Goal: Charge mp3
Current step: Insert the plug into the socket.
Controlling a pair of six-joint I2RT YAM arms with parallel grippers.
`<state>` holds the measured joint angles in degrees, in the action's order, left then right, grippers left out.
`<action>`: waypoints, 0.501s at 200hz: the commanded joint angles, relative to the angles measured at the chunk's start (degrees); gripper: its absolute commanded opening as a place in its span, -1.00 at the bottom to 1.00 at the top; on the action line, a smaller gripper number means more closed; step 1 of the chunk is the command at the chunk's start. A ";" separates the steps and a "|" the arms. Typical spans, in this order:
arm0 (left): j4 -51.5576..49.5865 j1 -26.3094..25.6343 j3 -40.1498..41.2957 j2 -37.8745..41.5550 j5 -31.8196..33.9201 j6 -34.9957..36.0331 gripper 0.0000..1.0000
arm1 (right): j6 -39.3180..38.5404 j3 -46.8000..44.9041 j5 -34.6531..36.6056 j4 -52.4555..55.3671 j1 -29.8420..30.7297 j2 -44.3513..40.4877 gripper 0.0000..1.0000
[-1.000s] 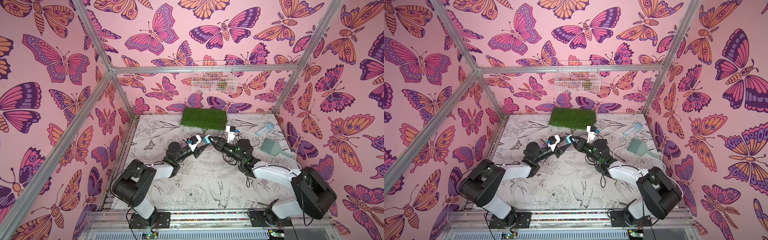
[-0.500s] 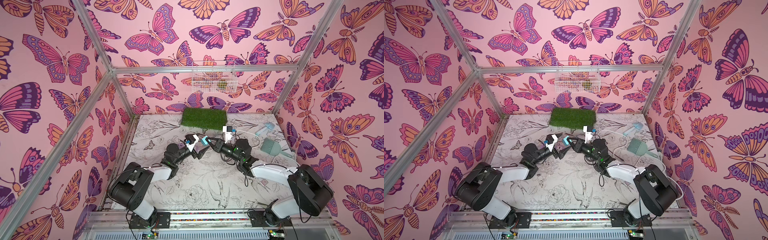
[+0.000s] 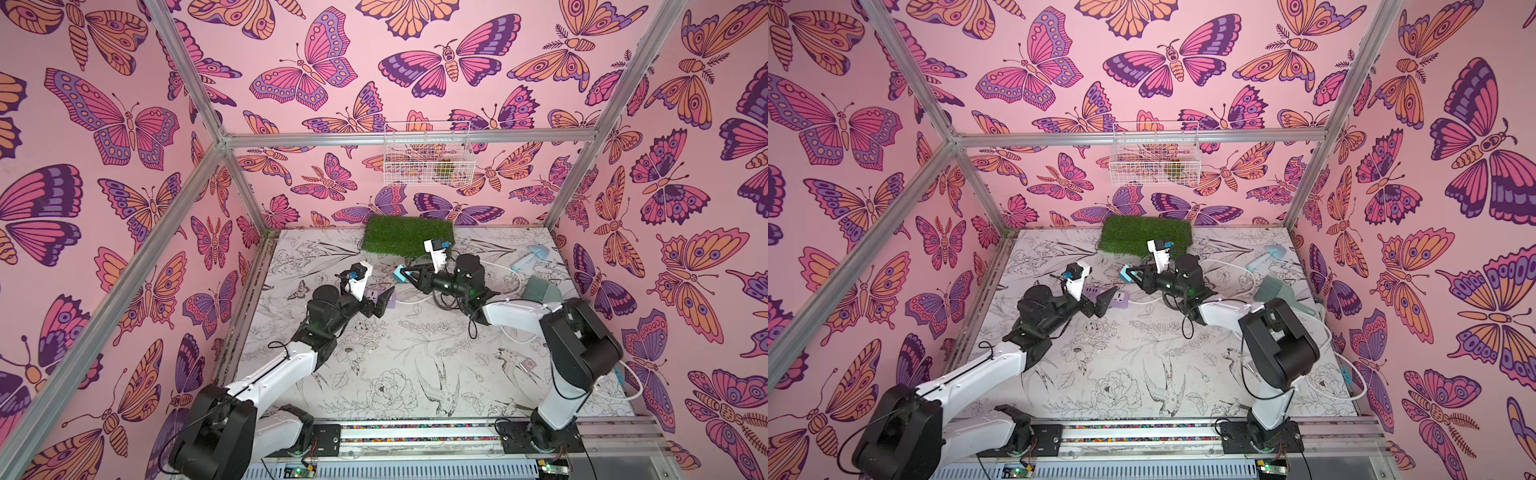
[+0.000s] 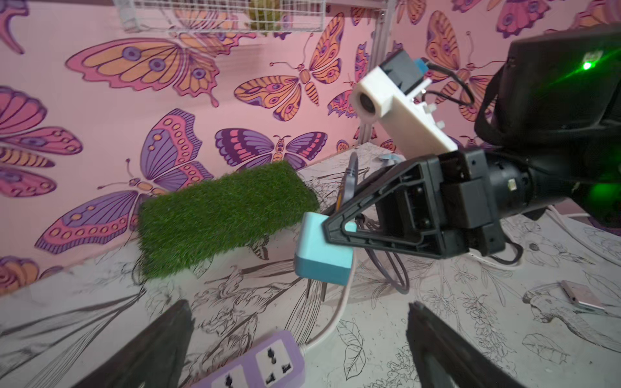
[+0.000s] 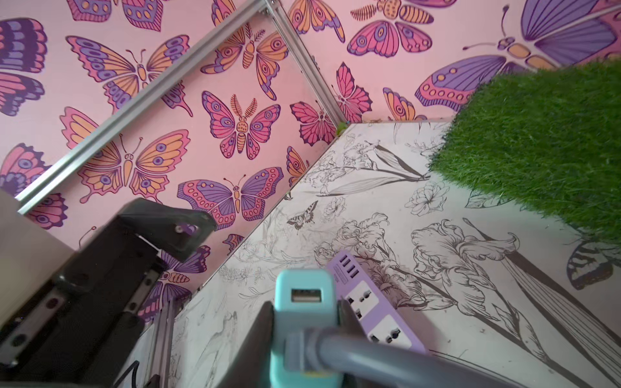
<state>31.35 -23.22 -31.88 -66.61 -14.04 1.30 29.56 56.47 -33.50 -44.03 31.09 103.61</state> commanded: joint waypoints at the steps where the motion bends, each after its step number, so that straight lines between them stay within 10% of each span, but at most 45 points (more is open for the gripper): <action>1: -19.71 1.84 -3.85 2.67 10.08 -4.26 0.99 | -8.64 4.62 -8.43 -3.96 -0.11 4.40 -0.65; 100: -39.19 21.04 -12.19 -0.73 -1.16 -23.40 0.99 | -40.94 13.22 -11.64 24.07 1.67 10.13 -0.75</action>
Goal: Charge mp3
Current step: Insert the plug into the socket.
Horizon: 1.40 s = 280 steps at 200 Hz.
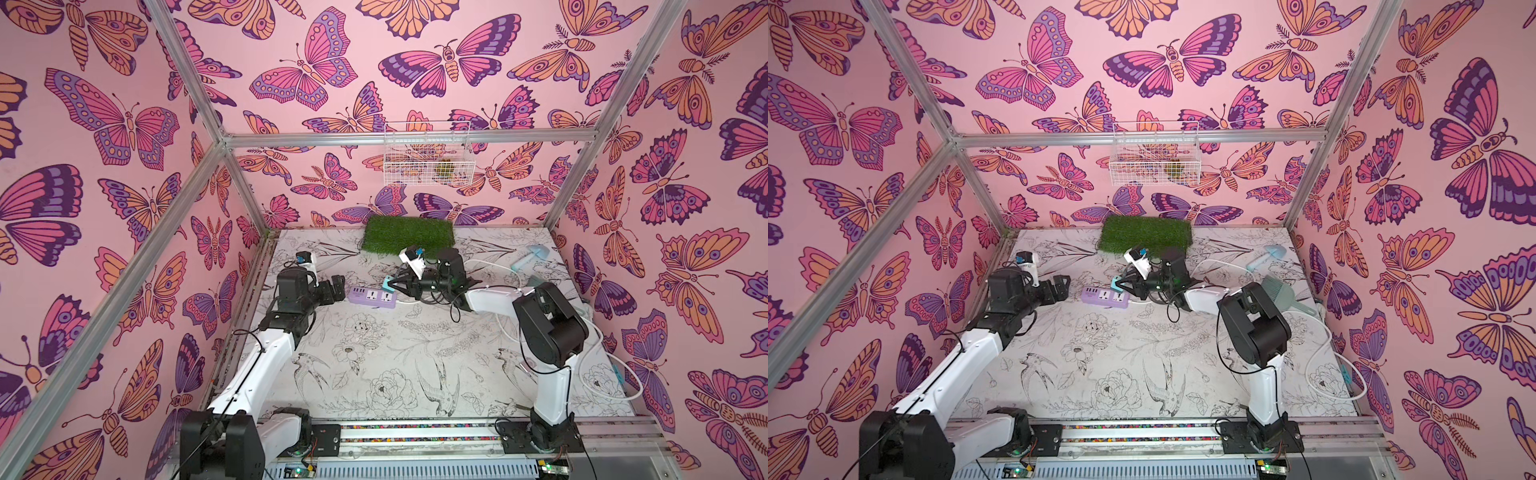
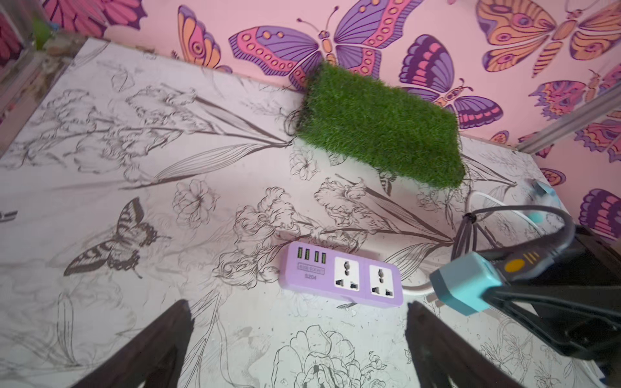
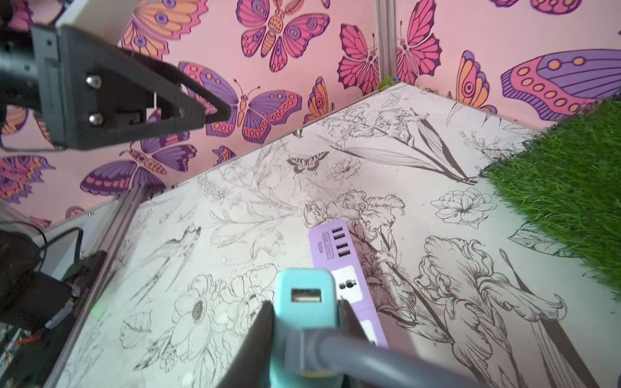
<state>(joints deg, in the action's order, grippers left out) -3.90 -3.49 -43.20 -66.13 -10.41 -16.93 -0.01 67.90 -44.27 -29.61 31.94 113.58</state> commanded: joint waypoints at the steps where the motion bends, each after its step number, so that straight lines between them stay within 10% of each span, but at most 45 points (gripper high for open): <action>1: -3.88 1.34 -0.85 -1.25 -4.97 -5.33 0.99 | -11.61 1.88 -0.84 9.87 0.83 0.20 -0.74; 280: -6.07 2.52 -3.46 -8.55 -9.93 -4.25 0.99 | -28.44 14.18 3.53 23.31 1.21 9.26 -0.73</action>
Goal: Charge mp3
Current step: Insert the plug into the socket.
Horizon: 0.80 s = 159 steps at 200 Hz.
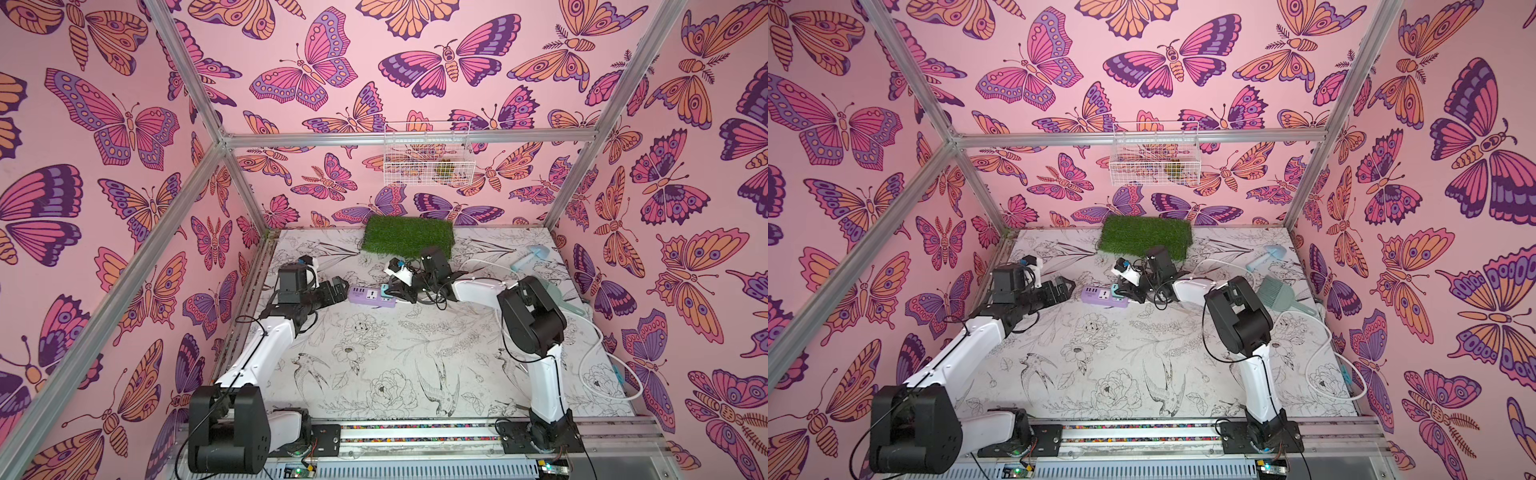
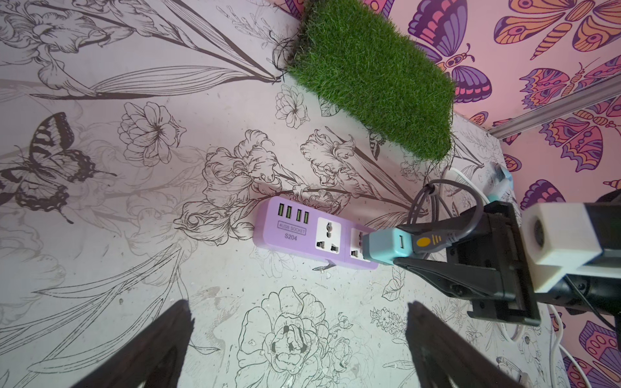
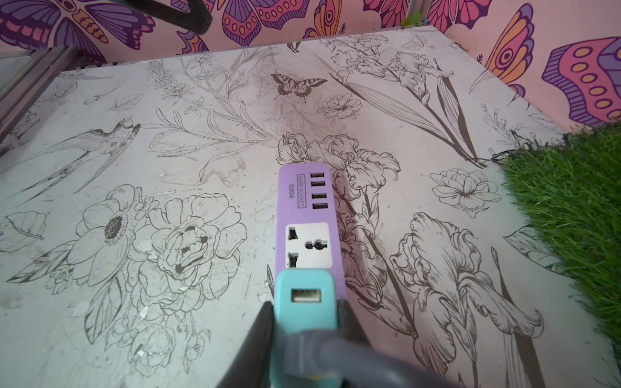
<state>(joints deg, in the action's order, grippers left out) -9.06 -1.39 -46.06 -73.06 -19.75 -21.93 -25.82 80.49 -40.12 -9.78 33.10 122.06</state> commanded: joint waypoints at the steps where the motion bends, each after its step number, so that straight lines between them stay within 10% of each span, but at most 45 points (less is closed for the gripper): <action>1: -0.94 0.42 -0.60 -1.59 -0.62 0.75 0.99 | -2.59 1.60 -0.64 3.51 0.09 0.79 -0.73; 159: -0.59 0.42 -0.06 -1.41 -0.37 1.45 1.00 | -4.87 4.57 5.00 8.43 2.86 2.13 -0.76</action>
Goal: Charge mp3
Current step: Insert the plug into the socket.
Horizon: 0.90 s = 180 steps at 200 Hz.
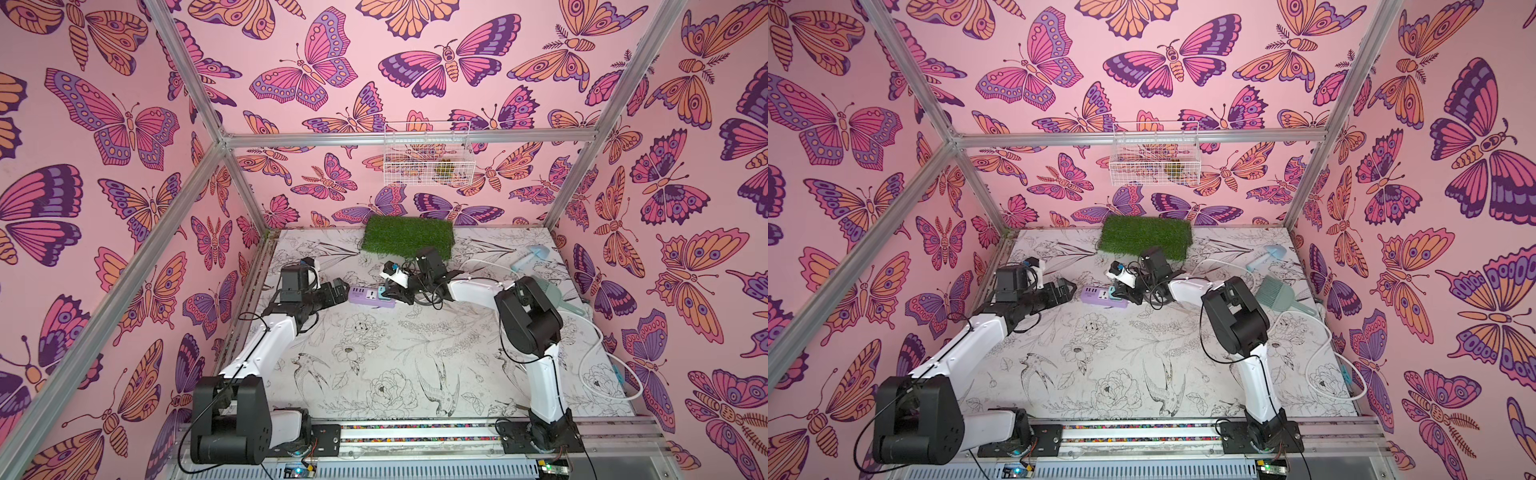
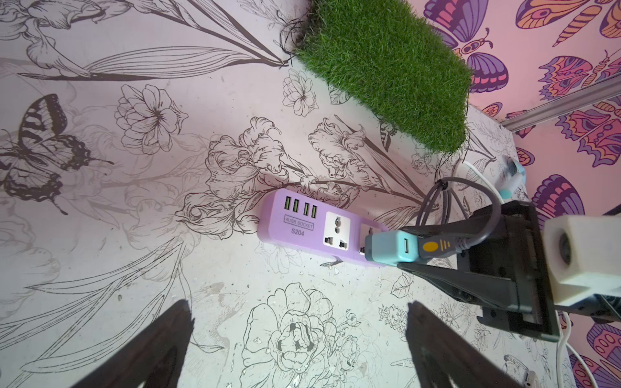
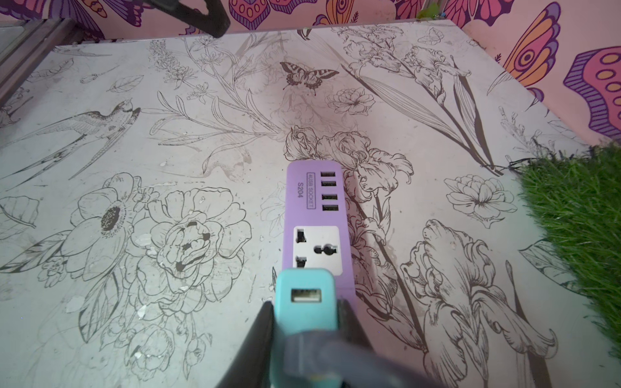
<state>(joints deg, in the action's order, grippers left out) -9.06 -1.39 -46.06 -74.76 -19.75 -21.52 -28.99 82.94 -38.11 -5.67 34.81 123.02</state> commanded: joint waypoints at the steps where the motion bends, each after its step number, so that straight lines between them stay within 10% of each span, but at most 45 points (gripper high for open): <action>1: -0.55 0.42 -0.07 0.30 -0.38 1.04 1.00 | -1.69 2.13 3.10 4.34 1.15 1.17 -0.76; 180: 0.89 0.51 0.71 1.25 -1.45 1.81 1.00 | 18.65 -7.59 20.56 0.33 9.81 -4.84 -0.74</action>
<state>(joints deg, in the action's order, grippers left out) -8.84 -1.39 -46.04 -74.67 -20.16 -20.58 -17.82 77.41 -22.09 -6.98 43.05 118.72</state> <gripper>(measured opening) 0.997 0.304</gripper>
